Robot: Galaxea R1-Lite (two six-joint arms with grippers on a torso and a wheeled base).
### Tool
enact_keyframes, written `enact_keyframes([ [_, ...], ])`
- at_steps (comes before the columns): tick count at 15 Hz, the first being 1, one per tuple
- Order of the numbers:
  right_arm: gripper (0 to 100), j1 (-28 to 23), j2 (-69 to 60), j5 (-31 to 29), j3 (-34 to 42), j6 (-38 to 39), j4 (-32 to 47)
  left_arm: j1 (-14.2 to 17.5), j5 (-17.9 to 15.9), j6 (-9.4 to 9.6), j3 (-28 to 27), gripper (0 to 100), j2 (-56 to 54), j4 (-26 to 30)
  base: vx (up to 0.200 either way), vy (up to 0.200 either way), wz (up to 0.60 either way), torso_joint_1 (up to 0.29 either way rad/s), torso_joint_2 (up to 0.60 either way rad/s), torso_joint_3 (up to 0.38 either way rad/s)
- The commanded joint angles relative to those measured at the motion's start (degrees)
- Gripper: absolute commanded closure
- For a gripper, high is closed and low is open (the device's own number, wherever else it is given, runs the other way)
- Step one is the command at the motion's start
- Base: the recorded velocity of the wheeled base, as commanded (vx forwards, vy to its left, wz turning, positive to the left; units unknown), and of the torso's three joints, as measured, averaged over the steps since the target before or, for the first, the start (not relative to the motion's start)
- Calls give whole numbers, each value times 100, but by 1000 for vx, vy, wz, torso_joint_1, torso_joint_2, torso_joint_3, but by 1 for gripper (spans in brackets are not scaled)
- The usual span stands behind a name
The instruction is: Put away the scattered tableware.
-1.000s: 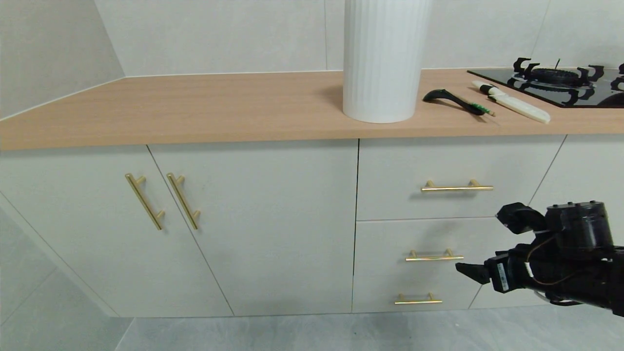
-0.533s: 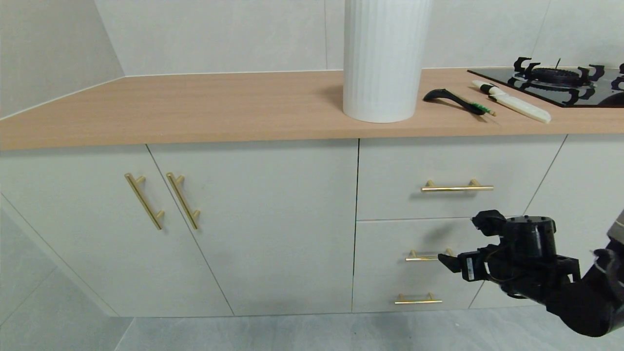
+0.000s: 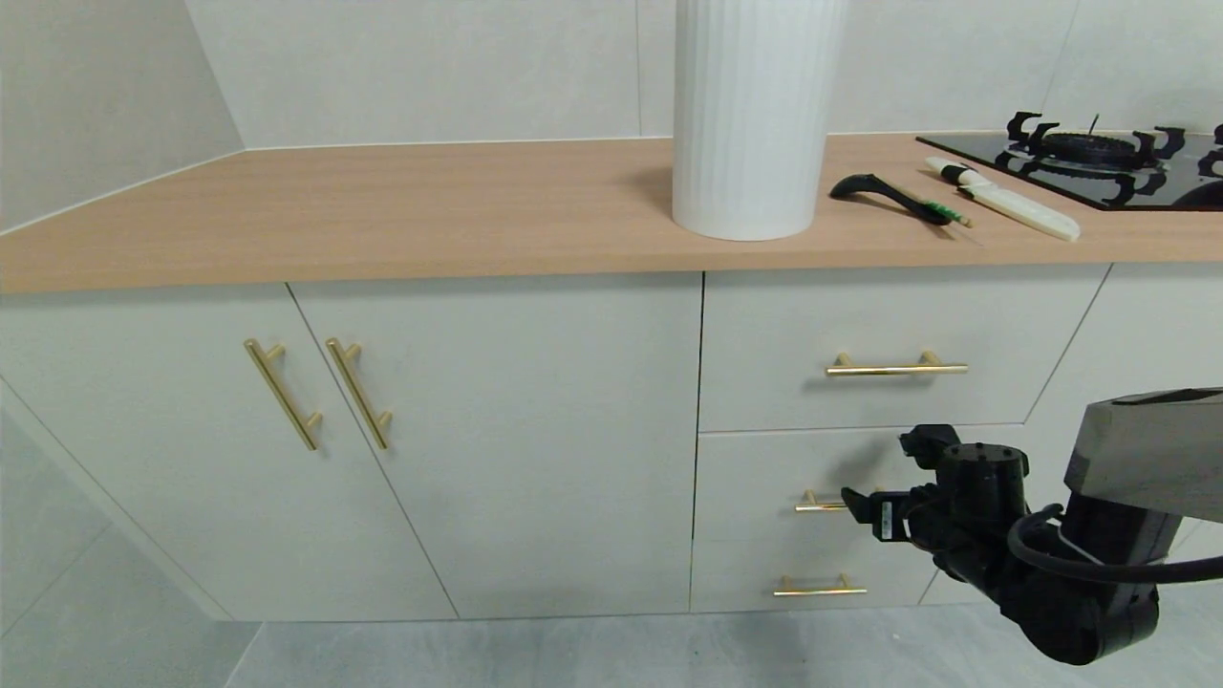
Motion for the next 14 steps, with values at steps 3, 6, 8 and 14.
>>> enact_keyframes([
  [3, 0, 18, 554, -172, -214, 2, -278, 2, 0, 4, 2, 0, 7, 1, 0, 0, 0, 0, 0, 0],
  [6, 0, 18, 800, -339, -434, 2, -559, 2, 0, 4, 2, 0, 7, 1, 0, 0, 0, 0, 0, 0],
  [8, 0, 18, 897, -454, -548, 2, -612, 2, 0, -5, 2, 0, 7, 1, 0, 0, 0, 0, 0, 0],
  [14, 0, 18, 1072, -489, -531, -16, -612, 2, 0, 4, 2, 0, 7, -7, 0, 0, 0, 0, 0, 0],
])
